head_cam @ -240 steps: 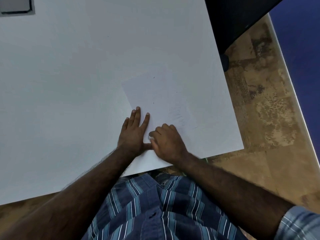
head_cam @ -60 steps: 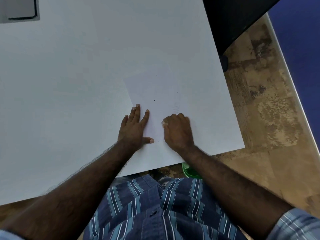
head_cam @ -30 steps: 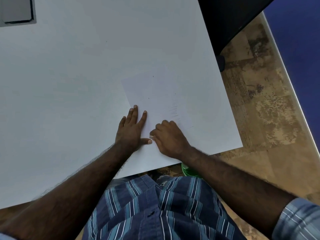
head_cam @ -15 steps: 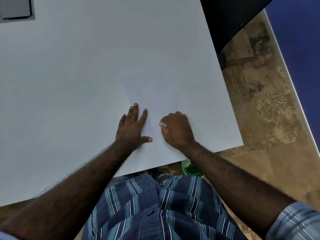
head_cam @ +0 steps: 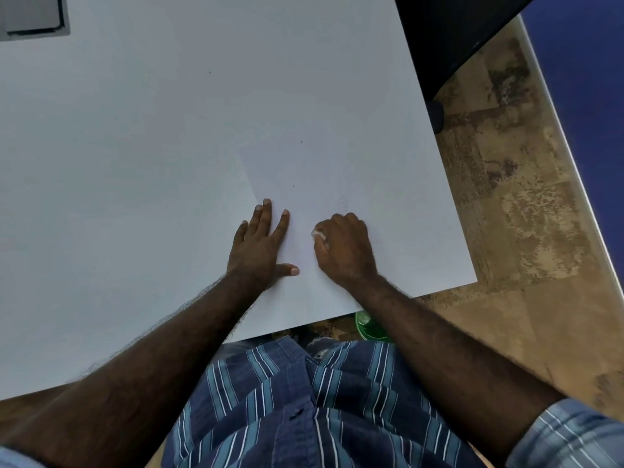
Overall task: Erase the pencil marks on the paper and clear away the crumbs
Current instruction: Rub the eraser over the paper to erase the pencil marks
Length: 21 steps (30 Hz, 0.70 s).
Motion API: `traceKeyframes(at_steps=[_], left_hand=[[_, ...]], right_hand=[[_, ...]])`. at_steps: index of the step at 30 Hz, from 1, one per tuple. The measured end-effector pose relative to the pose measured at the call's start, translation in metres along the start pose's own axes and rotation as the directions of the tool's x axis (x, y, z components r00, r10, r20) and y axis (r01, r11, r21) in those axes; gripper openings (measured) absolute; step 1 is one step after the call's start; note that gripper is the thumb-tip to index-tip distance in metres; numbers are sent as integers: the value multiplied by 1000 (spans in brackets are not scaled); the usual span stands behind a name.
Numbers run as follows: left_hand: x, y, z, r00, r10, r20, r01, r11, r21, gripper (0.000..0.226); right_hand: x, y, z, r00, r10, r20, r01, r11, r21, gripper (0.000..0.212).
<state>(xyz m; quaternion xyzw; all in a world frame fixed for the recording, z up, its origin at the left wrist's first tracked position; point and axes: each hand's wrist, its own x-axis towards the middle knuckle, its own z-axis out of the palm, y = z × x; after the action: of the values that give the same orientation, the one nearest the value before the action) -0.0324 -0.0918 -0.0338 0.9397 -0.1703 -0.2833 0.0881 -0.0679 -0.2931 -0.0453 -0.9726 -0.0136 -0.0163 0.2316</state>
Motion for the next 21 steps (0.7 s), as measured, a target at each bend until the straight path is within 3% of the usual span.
traceKeyframes(at_steps=[4,10,13,16,21], left_hand=[[0,-1,1,1000,5,-3,-5,1000,-1,121],[-2,1,-2,1000,1,10,-1,1000,5,120],[-1,1,-1,1000,5,4,-5,1000,7,120],[-2,1,-1,1000,7,5,-7,1000,7,120],[-2,2,-3,1000,1,17,-1,1000,8,120]], right_hand=[[-20,-19,7,958,-204,201,202,979,32,17],[-10,10,0,999,41,-4,-41,999,-2,8],[-20,-6,4,991,-92,98,86,994,64,12],[-28,-12,3,960,-197,198,197,980,20,19],[-17,11,-7,998,59,-6,-59,996,-71,14]])
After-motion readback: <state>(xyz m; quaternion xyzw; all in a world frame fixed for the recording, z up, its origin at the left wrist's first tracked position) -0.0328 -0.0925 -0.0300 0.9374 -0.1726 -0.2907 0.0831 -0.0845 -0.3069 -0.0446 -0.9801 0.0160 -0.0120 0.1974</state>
